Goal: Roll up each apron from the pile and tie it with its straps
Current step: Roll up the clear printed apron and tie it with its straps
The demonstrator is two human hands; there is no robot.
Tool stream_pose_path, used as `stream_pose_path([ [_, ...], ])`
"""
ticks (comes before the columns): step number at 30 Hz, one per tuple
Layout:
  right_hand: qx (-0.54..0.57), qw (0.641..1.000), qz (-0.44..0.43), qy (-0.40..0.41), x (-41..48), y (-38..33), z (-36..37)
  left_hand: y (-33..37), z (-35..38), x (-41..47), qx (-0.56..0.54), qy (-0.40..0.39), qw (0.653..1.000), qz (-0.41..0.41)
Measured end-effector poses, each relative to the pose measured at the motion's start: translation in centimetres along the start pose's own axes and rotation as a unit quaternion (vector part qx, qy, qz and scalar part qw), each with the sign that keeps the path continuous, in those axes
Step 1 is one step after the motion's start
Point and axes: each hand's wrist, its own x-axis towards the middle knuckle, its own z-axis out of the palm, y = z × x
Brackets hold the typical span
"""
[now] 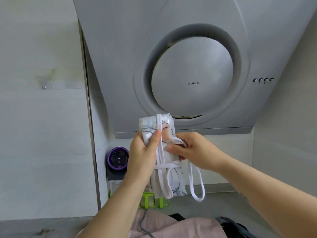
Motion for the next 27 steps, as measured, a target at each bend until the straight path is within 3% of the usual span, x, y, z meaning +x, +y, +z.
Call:
stream_pose_path([
  [3, -0.042, 0.998, -0.039, 0.017, 0.6, -0.1, -0.6, 0.1, 1.4, -0.1, -0.090, 0.080, 0.992, -0.049],
  [8, 0.049, 0.994, 0.054, -0.079, 2.3, 0.7, -2.5, 0.6, -1.1, 1.9, -0.181, 0.061, 0.974, -0.124],
  [13, 0.030, 0.996, 0.080, -0.036, 6.2, 0.0, -3.0, 0.8, -6.7, 5.7, -0.214, 0.068, 0.962, -0.153],
  [15, 0.029, 0.992, 0.096, -0.070, 8.5, -0.5, -1.8, 0.6, -9.1, 7.4, -0.220, 0.068, 0.962, -0.149],
  [17, 0.150, 0.978, 0.117, -0.090, 10.2, -0.7, -1.1, 0.1, -11.6, 8.7, -0.236, 0.078, 0.959, -0.136],
  [19, 0.367, 0.920, 0.133, -0.033, 12.6, -1.1, -0.1, -0.4, -14.9, 10.4, -0.240, 0.076, 0.963, -0.098],
  [21, 0.552, 0.821, 0.139, 0.039, 14.9, -2.2, 1.5, -0.8, -17.6, 12.0, -0.248, 0.078, 0.964, -0.060],
  [24, 0.704, 0.681, 0.123, 0.162, 18.2, -4.3, 5.4, -1.8, -20.8, 13.9, -0.283, 0.100, 0.953, -0.042],
  [25, 0.726, 0.653, 0.102, 0.191, 19.0, -5.2, 6.7, -2.0, -21.7, 14.4, -0.297, 0.118, 0.946, -0.054],
  [27, 0.712, 0.666, 0.032, 0.218, 20.8, -7.0, 9.2, -2.3, -23.9, 15.3, -0.315, 0.142, 0.936, -0.071],
])
